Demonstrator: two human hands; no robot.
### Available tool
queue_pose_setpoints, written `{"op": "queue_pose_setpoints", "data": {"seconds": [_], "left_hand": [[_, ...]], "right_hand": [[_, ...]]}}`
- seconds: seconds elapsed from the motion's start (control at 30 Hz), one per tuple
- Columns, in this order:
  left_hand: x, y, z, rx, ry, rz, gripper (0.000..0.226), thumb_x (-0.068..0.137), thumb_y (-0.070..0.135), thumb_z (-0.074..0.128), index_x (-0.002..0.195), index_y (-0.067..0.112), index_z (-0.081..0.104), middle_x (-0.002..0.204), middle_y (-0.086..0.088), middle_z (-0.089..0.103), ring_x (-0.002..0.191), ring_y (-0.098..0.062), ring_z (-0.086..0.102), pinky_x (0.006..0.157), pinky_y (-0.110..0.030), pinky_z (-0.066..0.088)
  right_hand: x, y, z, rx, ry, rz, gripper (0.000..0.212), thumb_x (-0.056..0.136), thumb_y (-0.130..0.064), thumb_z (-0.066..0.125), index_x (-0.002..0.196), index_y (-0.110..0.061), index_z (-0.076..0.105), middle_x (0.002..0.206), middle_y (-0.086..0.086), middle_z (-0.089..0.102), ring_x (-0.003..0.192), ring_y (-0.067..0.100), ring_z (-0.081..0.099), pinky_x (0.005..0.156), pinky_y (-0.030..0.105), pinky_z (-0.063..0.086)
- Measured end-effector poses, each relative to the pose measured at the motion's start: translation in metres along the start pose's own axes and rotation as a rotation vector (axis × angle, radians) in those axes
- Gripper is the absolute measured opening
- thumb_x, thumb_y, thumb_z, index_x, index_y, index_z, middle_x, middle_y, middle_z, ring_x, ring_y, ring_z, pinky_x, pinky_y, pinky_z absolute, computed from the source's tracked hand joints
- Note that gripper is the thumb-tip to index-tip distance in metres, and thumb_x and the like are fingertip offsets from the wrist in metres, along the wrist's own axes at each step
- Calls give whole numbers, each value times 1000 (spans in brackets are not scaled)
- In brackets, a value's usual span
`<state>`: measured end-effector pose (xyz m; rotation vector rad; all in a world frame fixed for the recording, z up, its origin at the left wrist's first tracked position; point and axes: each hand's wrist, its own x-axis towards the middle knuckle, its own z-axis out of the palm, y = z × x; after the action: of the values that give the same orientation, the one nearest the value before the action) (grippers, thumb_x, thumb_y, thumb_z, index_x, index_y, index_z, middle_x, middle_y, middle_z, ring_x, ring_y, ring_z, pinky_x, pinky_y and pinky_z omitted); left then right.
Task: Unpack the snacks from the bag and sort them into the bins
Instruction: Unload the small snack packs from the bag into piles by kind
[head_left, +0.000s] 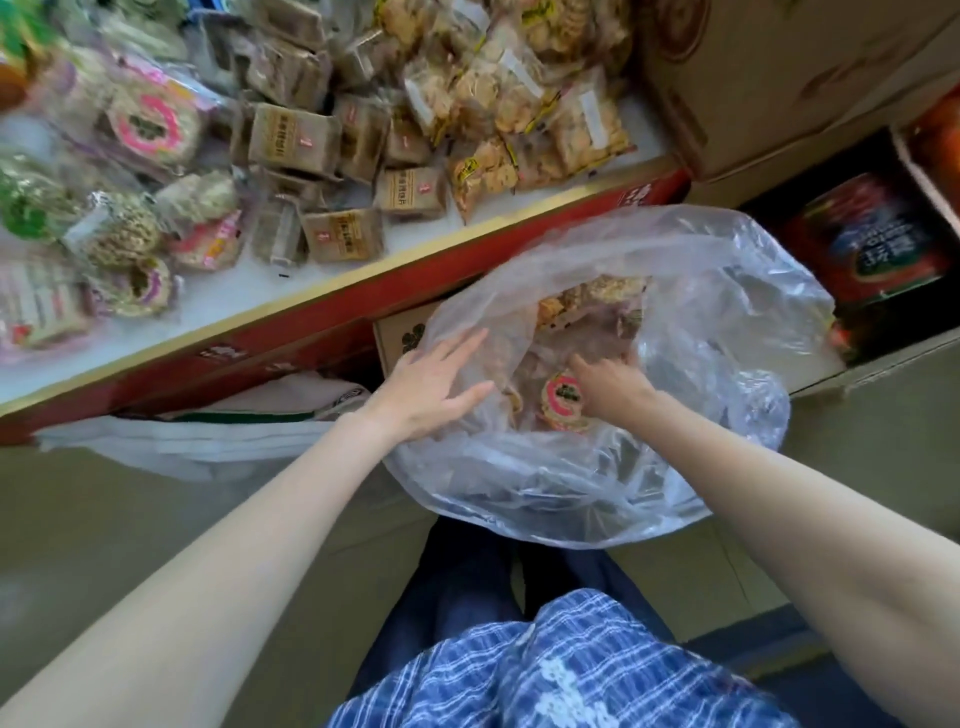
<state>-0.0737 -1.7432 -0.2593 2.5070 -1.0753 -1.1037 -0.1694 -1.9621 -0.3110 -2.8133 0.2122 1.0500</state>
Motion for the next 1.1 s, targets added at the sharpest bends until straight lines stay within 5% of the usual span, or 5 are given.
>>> {"op": "queue_pose_setpoints", "data": {"seconds": [0.23, 0.5, 0.6, 0.9, 1.1], "left_hand": [[-7, 4, -9, -153, 10, -310, 61, 100, 45, 30, 151, 21, 8, 154, -3, 26, 132, -24, 41, 104, -35, 37], [-35, 6, -35, -455, 256, -356, 38, 100, 33, 40, 135, 19, 47, 136, -1, 52, 123, -19, 48, 88, -24, 36], [-54, -7, -34, -483, 388, -424, 35, 99, 27, 42, 132, 17, 49, 130, -3, 56, 117, -19, 51, 83, -24, 38], [-123, -98, -27, -567, 555, -635, 34, 94, 15, 48, 127, 12, 51, 120, -2, 57, 109, -16, 53, 84, -24, 38], [-156, -159, -41, -653, 593, -693, 34, 94, 10, 47, 128, 10, 49, 122, -6, 54, 97, -15, 52, 88, -29, 44]], "right_hand": [[-35, 23, -48, 582, 406, -80, 19, 83, -9, 67, 102, -4, 68, 98, 11, 71, 94, 26, 65, 82, 37, 50], [-62, 13, -160, 663, 701, -203, 17, 80, -6, 70, 96, -7, 69, 88, 9, 71, 76, 19, 62, 73, 19, 46], [-48, -14, -179, 680, 670, -184, 19, 81, -8, 69, 100, -8, 69, 86, 7, 67, 73, 16, 54, 58, 3, 35], [15, -163, -202, 970, 403, -200, 9, 83, -13, 69, 90, -15, 65, 80, -1, 63, 76, 17, 62, 69, 28, 55], [73, -277, -239, 1290, 352, -136, 21, 84, -10, 67, 103, -3, 63, 80, 8, 65, 64, 13, 62, 54, 19, 51]]}}
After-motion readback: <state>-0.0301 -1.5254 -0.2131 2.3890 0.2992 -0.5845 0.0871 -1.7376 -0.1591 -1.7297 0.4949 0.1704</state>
